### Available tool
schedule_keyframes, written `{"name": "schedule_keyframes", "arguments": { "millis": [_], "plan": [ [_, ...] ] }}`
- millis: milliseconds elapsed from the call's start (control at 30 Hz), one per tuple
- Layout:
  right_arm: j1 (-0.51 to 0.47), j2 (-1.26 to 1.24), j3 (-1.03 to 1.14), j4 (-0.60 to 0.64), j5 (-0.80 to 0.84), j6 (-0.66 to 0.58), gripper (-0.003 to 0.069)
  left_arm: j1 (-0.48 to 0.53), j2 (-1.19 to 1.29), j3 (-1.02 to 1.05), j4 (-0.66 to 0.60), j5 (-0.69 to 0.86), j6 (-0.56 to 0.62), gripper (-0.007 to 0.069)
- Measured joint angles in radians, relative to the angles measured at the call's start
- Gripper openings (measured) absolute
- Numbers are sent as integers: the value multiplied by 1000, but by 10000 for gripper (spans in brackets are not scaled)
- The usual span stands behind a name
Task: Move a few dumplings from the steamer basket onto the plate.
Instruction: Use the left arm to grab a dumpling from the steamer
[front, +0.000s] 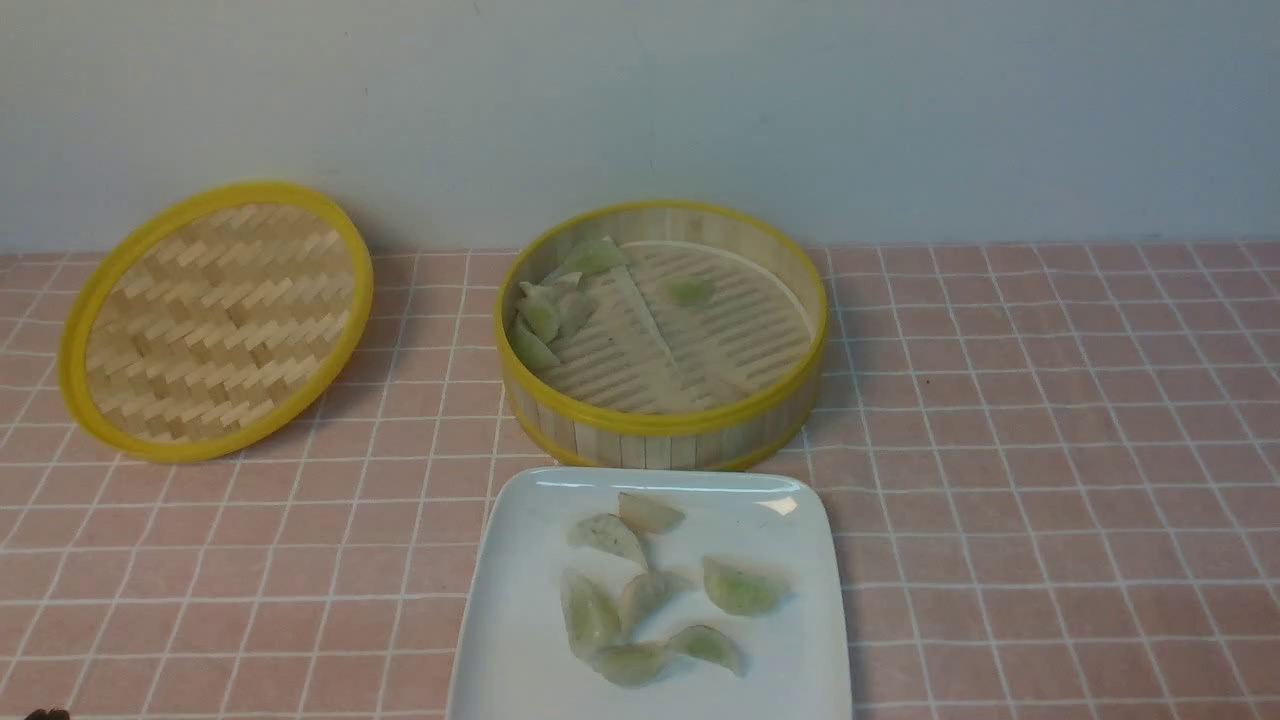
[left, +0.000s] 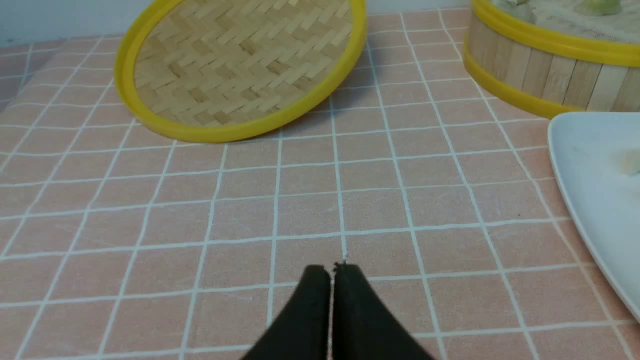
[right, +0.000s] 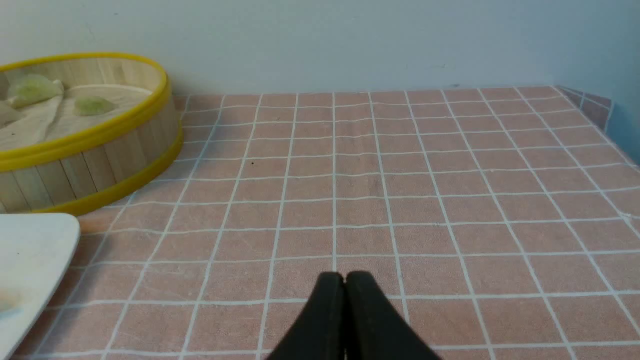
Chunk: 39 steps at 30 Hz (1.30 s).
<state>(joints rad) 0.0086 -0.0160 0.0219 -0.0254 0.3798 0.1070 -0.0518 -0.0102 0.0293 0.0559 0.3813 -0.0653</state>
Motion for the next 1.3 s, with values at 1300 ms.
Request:
{"name": "schedule_keyframes", "arguments": {
  "millis": [1300],
  "plan": [
    [0,0,0,0,0,0,-13,0,464,-692,-133,-52,-330,-6]
  ]
}}
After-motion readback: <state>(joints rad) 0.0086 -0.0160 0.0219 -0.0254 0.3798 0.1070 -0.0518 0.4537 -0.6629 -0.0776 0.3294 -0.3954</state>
